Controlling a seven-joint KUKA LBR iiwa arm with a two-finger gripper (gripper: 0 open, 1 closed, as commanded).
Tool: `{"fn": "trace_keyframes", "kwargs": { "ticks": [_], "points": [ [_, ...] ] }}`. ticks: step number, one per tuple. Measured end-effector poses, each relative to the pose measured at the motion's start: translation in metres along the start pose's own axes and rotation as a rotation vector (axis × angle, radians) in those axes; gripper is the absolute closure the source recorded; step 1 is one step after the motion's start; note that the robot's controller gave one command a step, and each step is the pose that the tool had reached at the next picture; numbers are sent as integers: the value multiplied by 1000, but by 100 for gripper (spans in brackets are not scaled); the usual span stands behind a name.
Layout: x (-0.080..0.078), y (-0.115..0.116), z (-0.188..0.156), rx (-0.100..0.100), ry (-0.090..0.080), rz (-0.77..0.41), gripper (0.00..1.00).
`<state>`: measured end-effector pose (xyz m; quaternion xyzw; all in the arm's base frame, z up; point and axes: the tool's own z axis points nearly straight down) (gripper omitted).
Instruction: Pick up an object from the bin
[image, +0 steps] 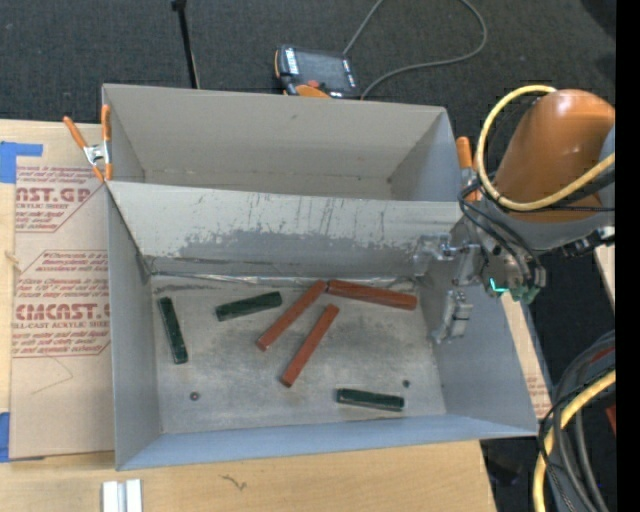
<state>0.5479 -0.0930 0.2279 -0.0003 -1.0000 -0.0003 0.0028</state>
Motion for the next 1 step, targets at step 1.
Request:
{"fn": "trace_keyframes", "kwargs": {
  "ticks": [1],
  "points": [
    [-31, 55, 111, -2, -2, 351, 0]
  ]
}}
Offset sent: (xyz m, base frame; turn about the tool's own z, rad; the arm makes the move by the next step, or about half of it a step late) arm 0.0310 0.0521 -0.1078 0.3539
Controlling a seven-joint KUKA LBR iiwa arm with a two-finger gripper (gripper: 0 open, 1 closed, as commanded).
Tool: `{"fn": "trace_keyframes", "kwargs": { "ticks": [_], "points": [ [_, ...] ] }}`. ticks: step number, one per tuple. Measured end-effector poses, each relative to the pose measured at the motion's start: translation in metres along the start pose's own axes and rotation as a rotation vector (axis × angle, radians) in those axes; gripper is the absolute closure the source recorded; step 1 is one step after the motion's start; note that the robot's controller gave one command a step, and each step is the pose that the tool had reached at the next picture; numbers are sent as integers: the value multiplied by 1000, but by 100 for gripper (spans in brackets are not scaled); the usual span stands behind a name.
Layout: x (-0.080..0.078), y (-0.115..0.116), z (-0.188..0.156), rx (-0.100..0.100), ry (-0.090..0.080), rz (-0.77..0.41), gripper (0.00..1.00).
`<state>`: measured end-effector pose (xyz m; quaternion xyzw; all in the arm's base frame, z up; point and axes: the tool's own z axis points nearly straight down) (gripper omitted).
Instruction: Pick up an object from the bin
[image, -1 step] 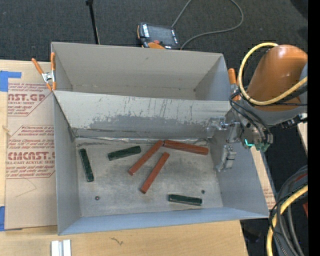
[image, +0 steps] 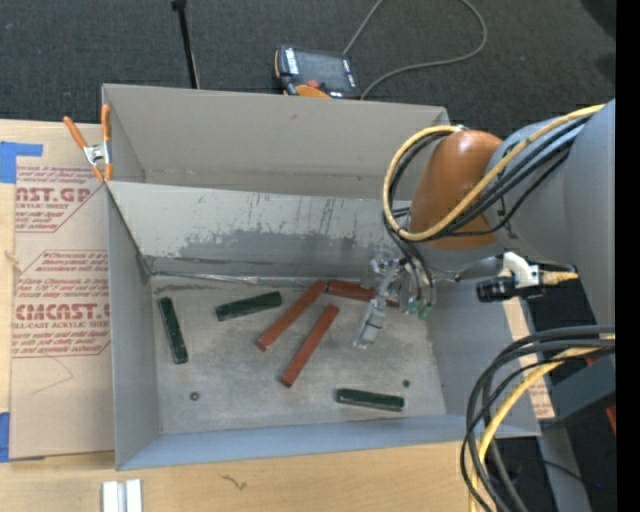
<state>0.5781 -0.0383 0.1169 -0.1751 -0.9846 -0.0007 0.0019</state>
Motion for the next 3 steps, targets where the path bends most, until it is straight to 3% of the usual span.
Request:
{"fn": "trace_keyframes", "kwargs": {
  "ticks": [1, 2, 3],
  "points": [
    [3, 35, 48, -1, -5, 144, 0],
    [79, 88, 48, -1, 0, 30, 0],
    [76, 144, 48, 1, 1, 18, 0]
  ]
}}
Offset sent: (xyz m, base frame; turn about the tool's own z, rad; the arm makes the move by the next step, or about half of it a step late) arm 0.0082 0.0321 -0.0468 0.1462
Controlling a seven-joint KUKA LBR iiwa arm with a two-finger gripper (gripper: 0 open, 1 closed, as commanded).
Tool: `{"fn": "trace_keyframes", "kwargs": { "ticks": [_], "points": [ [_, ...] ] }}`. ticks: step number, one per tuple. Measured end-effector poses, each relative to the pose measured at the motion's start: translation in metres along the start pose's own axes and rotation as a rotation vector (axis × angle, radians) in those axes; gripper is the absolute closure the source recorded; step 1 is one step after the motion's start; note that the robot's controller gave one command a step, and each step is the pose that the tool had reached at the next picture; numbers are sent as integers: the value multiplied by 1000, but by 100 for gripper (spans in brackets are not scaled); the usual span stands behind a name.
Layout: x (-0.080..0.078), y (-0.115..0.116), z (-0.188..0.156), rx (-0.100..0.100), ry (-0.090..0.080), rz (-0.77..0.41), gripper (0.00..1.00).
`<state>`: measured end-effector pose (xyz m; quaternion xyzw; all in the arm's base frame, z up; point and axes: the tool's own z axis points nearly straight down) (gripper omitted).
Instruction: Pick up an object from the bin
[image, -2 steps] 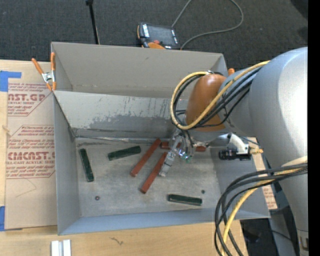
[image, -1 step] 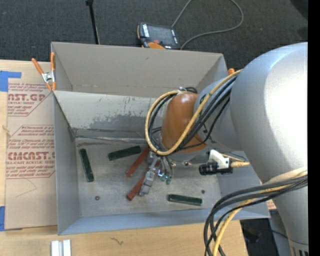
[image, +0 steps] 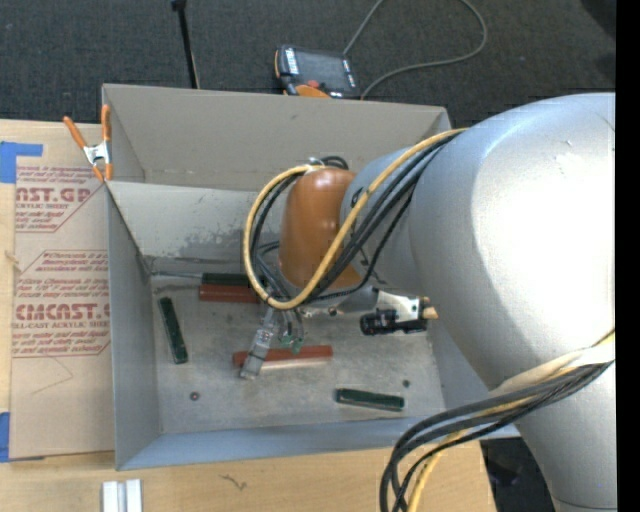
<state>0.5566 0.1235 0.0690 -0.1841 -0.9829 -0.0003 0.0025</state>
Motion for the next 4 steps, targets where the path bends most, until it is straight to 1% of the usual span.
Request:
{"fn": "trace_keyframes", "kwargs": {
  "ticks": [1, 2, 3, 4],
  "points": [
    [30, 3, 0, 0, -2, 71, 0],
    [29, 3, -1, 0, -4, 71, 100],
    [16, 12, -28, -3, -7, 68, 100],
    [66, 16, -143, -6, -9, 63, 100]
  ]
}}
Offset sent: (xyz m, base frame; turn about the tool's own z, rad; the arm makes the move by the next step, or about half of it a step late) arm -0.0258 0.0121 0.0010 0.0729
